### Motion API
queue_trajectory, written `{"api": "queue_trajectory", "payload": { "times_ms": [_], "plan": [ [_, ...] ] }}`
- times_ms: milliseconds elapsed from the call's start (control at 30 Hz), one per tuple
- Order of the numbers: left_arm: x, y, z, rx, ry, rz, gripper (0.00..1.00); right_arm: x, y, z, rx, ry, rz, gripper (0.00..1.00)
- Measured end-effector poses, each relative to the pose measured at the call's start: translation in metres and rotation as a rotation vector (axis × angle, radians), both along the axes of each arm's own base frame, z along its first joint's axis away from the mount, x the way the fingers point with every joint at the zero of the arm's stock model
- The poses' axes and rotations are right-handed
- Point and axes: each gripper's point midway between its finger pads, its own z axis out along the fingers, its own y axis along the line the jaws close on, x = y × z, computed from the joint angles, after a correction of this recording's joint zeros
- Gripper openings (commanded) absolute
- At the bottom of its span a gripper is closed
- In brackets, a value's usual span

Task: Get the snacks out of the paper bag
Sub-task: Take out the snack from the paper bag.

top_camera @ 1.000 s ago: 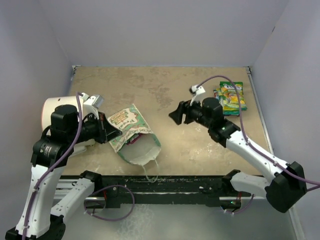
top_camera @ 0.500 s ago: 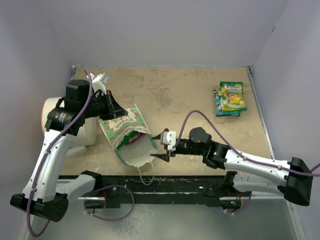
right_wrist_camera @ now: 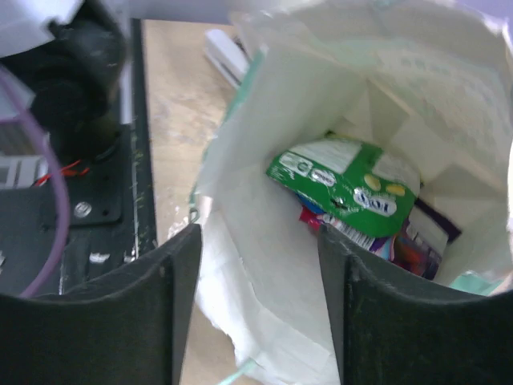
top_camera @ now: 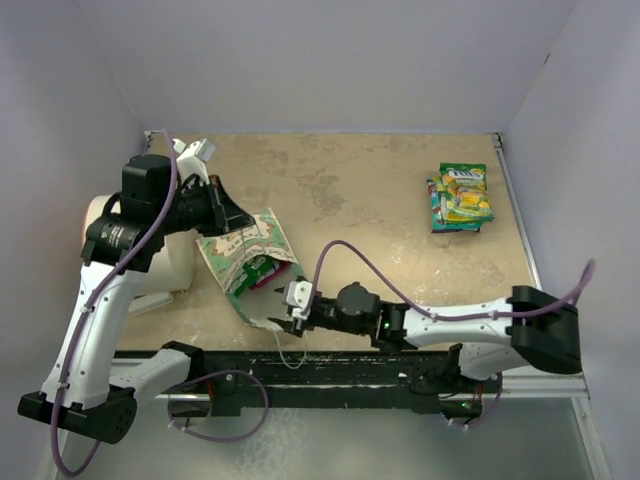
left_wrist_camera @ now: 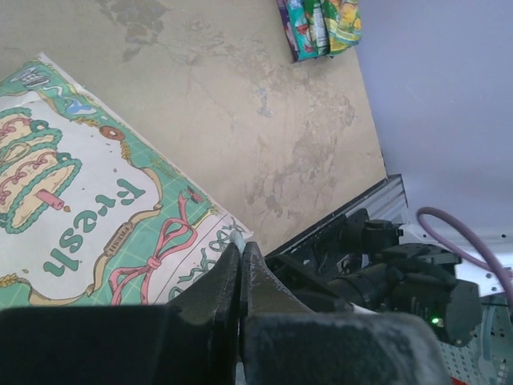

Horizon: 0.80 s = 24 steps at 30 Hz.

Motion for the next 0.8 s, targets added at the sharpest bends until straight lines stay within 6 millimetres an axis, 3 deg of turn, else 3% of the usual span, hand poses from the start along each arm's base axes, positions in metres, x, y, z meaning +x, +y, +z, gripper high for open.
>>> {"api": "queue_trajectory", "payload": {
  "times_ms": [100,133,200,300,533,800],
  "plan": [
    [-0.001,-0.007,0.001,-0.024,0.011,-0.038,0.00,0.017,0.012,-0.016,0.040,0.089,-0.164,0.52],
    [-0.001,-0.010,0.002,-0.039,0.017,-0.059,0.00,0.032,0.012,-0.018,0.085,0.133,-0.274,0.52],
    [-0.001,-0.015,0.003,-0.059,0.023,-0.084,0.00,0.042,0.014,-0.043,0.066,0.163,-0.357,0.52],
    [-0.004,-0.021,0.004,-0.085,0.033,-0.123,0.00,0.066,0.020,-0.058,0.120,0.207,-0.525,0.51],
    [-0.005,-0.029,0.001,-0.113,0.072,-0.175,0.00,0.097,0.040,-0.048,0.374,0.330,-0.729,0.60],
    [-0.001,-0.031,0.000,-0.125,0.090,-0.170,0.00,0.120,0.029,-0.056,0.499,0.448,-0.831,0.65]
  ]
}}
